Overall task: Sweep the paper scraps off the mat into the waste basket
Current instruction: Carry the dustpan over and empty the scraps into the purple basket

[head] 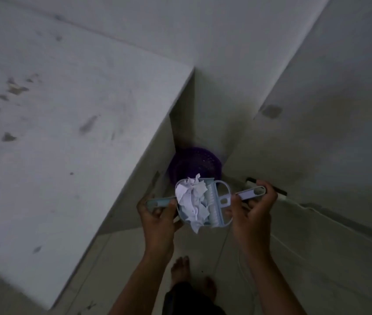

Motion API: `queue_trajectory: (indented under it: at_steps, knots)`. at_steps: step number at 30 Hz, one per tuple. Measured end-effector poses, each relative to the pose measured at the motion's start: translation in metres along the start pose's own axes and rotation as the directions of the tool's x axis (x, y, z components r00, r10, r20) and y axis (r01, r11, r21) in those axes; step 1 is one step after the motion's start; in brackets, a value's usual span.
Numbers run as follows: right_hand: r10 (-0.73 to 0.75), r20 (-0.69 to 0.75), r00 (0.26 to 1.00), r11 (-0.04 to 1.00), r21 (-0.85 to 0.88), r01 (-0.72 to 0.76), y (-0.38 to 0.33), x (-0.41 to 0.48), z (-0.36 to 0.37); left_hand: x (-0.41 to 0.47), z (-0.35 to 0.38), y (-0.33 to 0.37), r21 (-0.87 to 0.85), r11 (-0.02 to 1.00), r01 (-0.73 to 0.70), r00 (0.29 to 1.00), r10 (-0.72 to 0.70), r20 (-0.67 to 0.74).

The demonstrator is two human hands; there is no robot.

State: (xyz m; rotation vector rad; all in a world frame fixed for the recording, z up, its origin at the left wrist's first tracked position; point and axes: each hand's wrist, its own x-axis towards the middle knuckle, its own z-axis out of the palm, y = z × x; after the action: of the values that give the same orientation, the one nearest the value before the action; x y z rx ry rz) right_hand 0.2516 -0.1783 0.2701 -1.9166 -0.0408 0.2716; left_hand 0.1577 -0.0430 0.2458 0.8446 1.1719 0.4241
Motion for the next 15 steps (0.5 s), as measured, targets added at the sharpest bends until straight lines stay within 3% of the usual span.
queue_trajectory:
  at_steps: [8,12,15]
  knots:
    - [0.118,-0.041,0.992,0.986,0.126,-0.112,0.222,0.120,0.115,0.216,0.027,-0.158,0.092,0.983,-0.162,0.986,0.165,-0.034]
    - [0.054,-0.086,0.995,0.993,0.106,-0.045,0.282,0.167,0.157,0.290,0.041,-0.201,0.228,0.909,-0.347,0.933,0.361,-0.017]
    - [-0.139,0.019,0.990,0.987,-0.079,0.140,0.300,0.186,0.173,0.318,0.046,-0.210,0.366,0.788,-0.496,0.861,0.502,0.086]
